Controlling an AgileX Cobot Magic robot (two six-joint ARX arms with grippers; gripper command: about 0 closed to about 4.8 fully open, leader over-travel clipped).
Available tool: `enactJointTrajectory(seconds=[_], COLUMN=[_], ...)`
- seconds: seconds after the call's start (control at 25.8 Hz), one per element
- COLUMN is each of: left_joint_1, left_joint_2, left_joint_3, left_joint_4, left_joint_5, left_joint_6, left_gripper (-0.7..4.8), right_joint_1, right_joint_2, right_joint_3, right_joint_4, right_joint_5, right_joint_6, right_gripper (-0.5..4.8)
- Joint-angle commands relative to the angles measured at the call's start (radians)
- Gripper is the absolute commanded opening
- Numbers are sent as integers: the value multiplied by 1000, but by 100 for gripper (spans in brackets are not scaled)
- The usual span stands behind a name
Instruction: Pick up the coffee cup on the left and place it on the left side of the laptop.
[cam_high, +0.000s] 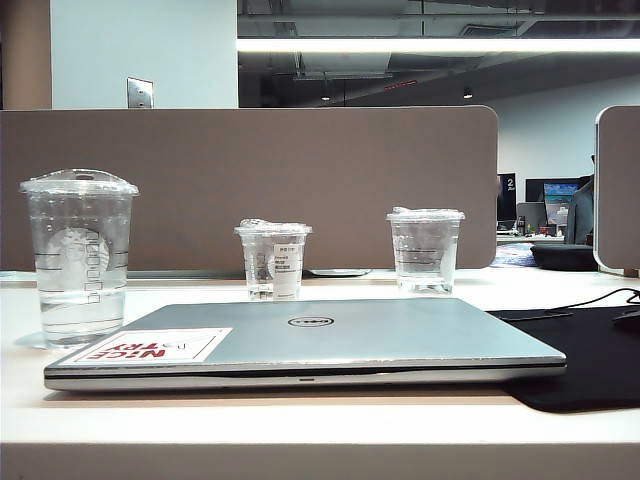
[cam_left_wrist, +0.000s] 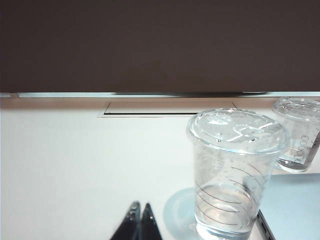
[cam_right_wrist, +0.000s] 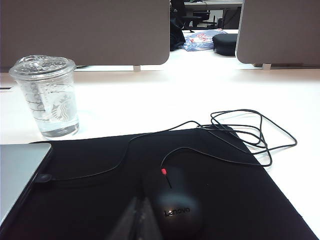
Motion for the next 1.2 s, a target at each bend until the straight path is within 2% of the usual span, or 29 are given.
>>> enactJointTrajectory(seconds=[0.04, 0.31, 0.58, 1.2], left_joint_1=[1, 1, 1, 1], left_joint_2=[0, 0, 0, 0], left_joint_3=[3, 3, 3, 3], left_joint_4=[8, 8, 8, 8], left_joint_5=[4, 4, 4, 4], left_joint_6=[-3, -3, -3, -3], left_gripper=[-5, -5, -5, -5], right_joint_1=[-1, 26, 79, 79], right_joint_2=[-2, -2, -2, -2], right_joint_3=[-4, -4, -4, -4], right_joint_4=[15, 17, 20, 48], right_joint_5=[0, 2, 71, 70], right_joint_6=[-2, 11, 12, 24], right_gripper=[-4, -5, -4, -4])
